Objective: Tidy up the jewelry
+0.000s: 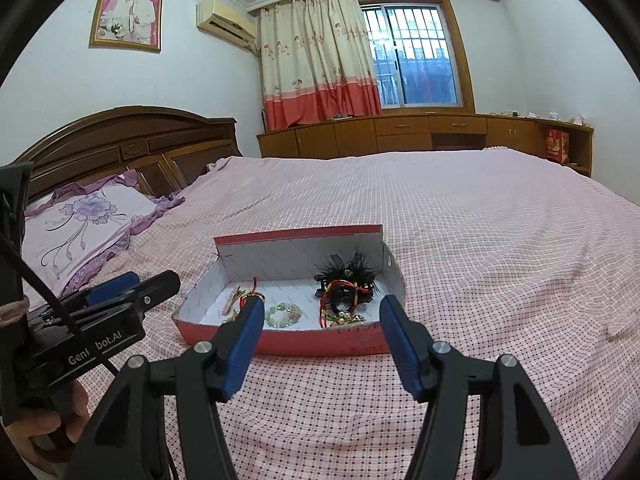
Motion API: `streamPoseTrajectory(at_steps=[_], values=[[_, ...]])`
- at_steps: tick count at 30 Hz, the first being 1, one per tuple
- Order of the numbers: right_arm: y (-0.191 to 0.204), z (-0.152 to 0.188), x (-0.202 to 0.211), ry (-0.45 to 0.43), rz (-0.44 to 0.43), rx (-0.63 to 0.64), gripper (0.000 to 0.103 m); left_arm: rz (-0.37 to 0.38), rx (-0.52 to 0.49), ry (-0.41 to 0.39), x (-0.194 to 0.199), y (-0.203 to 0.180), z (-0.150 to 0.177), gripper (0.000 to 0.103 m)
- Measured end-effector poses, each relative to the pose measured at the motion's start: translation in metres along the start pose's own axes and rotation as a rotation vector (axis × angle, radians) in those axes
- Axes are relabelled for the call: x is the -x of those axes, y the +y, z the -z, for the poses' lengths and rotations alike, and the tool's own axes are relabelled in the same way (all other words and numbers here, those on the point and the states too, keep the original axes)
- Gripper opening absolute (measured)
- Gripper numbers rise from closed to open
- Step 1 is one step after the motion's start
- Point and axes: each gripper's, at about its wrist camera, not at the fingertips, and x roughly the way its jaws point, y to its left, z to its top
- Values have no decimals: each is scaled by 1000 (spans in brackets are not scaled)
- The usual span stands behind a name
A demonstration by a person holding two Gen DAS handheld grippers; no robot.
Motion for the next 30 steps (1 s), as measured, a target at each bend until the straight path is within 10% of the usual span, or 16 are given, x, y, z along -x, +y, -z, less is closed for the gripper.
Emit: streamPoseTrajectory(at_steps=[30], values=[[4,-5,5,-10,0,9,63,0,-2,-13,4,2,-3,53]])
